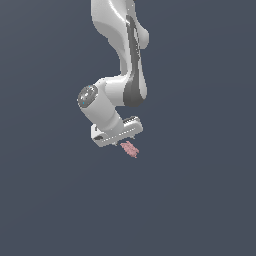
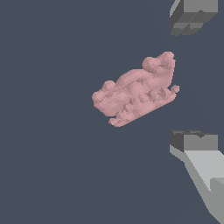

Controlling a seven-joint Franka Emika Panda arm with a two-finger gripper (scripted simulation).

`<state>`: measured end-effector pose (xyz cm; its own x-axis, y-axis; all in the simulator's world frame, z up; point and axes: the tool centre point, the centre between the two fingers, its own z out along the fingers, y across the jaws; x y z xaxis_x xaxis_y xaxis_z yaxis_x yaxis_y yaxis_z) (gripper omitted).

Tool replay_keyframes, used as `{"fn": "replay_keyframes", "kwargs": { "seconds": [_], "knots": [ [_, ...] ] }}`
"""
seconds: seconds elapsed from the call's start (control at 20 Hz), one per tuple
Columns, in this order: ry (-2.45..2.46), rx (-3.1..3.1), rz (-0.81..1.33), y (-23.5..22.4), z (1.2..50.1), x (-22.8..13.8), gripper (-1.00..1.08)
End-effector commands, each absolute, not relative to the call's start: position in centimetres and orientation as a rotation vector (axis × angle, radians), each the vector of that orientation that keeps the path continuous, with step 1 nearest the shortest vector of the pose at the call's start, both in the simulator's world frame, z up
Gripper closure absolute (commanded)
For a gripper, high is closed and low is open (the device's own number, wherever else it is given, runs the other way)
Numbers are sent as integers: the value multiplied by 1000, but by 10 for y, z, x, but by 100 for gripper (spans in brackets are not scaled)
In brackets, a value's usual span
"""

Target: Pick up the object and move it to a goal position.

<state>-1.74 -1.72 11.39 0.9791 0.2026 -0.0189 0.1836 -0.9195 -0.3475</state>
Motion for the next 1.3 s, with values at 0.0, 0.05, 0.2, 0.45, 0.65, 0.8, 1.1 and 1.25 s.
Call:
{"fn": "replay_keyframes", "kwargs": {
  "seconds": [0.0,0.05,0.2,0.45,0.65,0.8,1.1,1.25],
  "knots": [
    [-311,-2732,60,-20,110,-17,-60],
    [-323,-2716,52,-22,109,-17,-60],
    [-356,-2665,24,-26,105,-17,-60],
    [-401,-2594,-23,-31,101,-16,-60],
    [-425,-2553,-56,-34,99,-15,-60],
    [-438,-2532,-75,-36,98,-14,-60],
    [-449,-2511,-93,-38,97,-14,-60],
    [-447,-2514,-91,-38,97,-14,-60]
  ]
}}
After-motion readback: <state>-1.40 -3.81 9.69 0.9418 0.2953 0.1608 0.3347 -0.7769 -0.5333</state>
